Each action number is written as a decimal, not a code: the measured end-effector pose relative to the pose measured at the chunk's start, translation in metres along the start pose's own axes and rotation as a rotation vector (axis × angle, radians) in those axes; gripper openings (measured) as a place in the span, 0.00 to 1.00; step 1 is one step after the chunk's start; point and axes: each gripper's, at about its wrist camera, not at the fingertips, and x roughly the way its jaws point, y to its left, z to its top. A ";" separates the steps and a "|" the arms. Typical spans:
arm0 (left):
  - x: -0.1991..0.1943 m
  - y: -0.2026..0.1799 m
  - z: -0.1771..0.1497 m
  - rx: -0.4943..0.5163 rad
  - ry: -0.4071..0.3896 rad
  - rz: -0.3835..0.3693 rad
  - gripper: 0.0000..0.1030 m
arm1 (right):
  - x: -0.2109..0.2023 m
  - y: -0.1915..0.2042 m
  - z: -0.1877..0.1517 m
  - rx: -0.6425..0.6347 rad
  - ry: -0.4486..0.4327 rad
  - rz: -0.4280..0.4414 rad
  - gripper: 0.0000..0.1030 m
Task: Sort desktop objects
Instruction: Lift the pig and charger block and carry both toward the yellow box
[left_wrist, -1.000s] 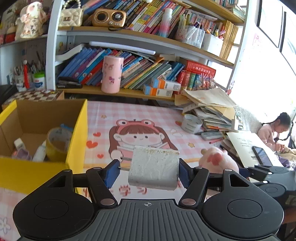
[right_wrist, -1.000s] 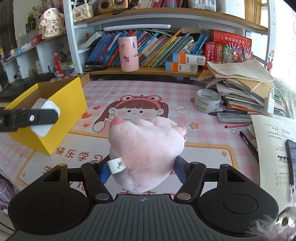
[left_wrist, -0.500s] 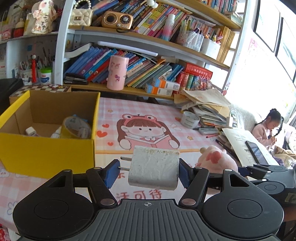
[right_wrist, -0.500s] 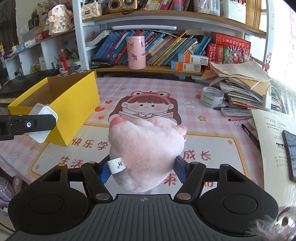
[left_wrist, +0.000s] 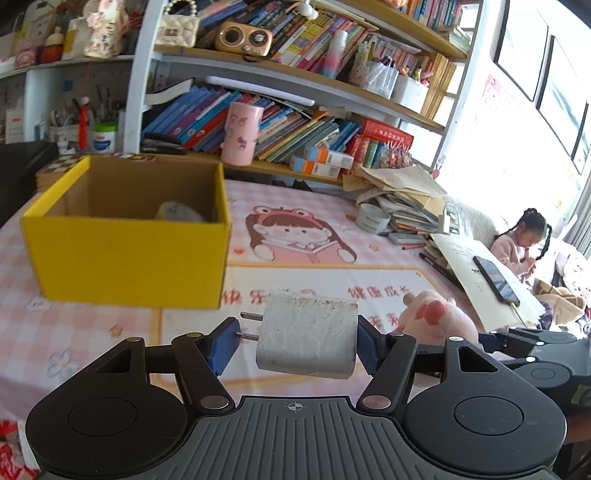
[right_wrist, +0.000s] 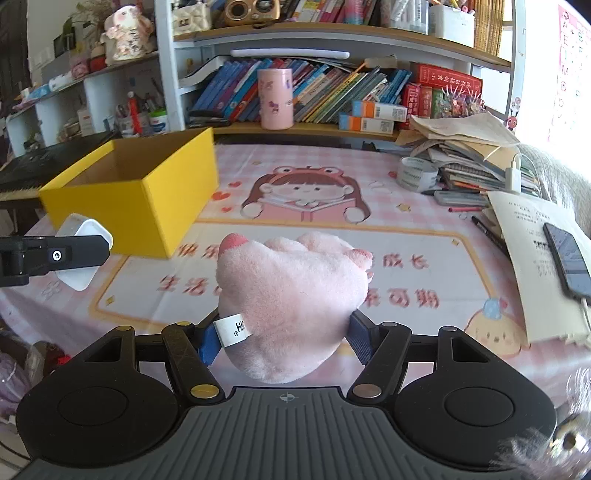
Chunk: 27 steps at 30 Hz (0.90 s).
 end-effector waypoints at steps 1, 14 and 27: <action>-0.006 0.004 -0.004 -0.004 0.002 0.002 0.64 | -0.003 0.006 -0.004 -0.005 0.004 0.003 0.62; -0.066 0.028 -0.049 -0.013 0.048 0.031 0.64 | -0.047 0.080 -0.062 -0.075 0.055 0.052 0.62; -0.098 0.047 -0.063 -0.055 0.018 0.084 0.64 | -0.055 0.107 -0.072 -0.081 0.102 0.117 0.62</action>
